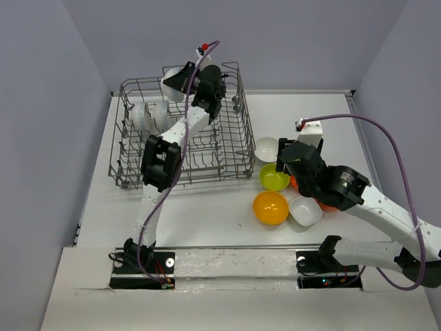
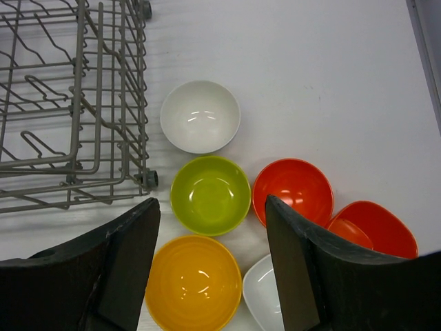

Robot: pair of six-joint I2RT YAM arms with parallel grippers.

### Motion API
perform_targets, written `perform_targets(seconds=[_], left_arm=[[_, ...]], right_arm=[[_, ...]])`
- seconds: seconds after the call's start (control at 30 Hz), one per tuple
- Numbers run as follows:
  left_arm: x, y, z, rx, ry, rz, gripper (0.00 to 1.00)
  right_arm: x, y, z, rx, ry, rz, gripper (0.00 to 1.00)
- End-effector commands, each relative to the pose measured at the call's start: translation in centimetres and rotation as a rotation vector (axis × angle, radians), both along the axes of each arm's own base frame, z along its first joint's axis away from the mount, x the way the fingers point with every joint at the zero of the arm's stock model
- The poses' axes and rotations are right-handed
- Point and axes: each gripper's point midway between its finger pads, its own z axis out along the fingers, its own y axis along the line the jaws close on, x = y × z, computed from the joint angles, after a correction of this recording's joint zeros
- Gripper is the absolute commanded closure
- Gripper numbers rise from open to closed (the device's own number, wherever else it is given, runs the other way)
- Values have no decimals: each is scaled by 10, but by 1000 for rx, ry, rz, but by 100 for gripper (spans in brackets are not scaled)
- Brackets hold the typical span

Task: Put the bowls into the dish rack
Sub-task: Insert the bowl into the dish rack.

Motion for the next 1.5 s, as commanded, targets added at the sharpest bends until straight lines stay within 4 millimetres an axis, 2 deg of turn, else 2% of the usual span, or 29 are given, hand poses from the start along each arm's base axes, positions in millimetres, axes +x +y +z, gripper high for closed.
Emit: perform_targets(seconds=[0.0, 0.13, 0.27, 0.93, 1.47], left_arm=[[-30, 3, 5, -111, -56, 95, 100], [-32, 3, -18, -115, -10, 100, 100], [-33, 3, -30, -121, 2, 103, 100], [-25, 8, -44, -115, 14, 125, 100], [-13, 3, -52, -90, 30, 123, 100]], right_arm=[[-1, 1, 1, 39, -13, 3, 32], [-2, 2, 0, 43, -7, 17, 32], [-4, 0, -1, 44, -9, 21, 32], [-9, -5, -4, 49, -1, 26, 32], [-11, -10, -6, 44, -2, 17, 32]])
